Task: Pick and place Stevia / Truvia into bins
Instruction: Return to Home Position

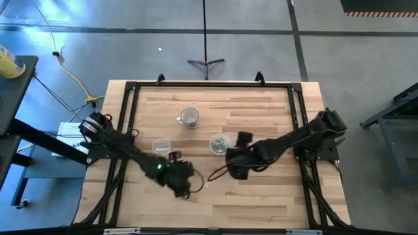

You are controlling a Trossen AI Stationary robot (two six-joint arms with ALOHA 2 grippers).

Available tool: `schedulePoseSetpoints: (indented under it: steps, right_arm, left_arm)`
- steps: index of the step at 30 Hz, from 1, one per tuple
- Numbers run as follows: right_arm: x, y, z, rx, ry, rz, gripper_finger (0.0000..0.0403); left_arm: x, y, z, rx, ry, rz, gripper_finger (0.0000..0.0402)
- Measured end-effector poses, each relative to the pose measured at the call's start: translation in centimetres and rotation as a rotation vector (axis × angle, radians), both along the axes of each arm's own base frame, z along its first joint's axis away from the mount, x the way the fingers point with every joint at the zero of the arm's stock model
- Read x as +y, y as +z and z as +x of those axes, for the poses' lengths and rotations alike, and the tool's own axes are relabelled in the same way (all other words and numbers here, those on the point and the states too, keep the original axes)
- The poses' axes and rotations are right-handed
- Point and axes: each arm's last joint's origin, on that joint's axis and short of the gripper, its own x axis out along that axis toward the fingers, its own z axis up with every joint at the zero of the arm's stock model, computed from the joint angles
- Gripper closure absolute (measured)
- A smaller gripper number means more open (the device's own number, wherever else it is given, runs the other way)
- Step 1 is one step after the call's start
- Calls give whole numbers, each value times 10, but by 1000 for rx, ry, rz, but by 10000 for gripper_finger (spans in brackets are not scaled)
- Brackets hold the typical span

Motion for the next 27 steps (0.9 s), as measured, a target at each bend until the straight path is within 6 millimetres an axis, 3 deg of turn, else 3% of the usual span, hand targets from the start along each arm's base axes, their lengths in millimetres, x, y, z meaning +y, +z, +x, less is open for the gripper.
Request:
schedulePoseSetpoints:
  steps: [7, 11, 15, 21, 25, 27]
  right_arm:
    - [-18, 6, -60, -50, -167, 115, 159]
    - [-25, 22, -90, -148, -171, 142, 159]
    - [-42, 36, -117, -218, -136, 132, 159]
    - [-74, 53, -158, -284, -131, 93, 160]
    - [-88, 75, -183, -413, -273, 121, 160]
    - [-94, 86, -194, -508, -345, 110, 160]
  left_arm:
    - [48, 9, 40, -17, -179, -109, 208]
    - [74, 41, 44, -81, -182, -141, 208]
    - [104, 70, 40, -175, -177, -166, 208]
    - [154, 101, 13, -228, 80, -147, 208]
    - [166, 117, -13, -246, 276, -244, 208]
    - [164, 128, -23, -295, 286, -271, 208]
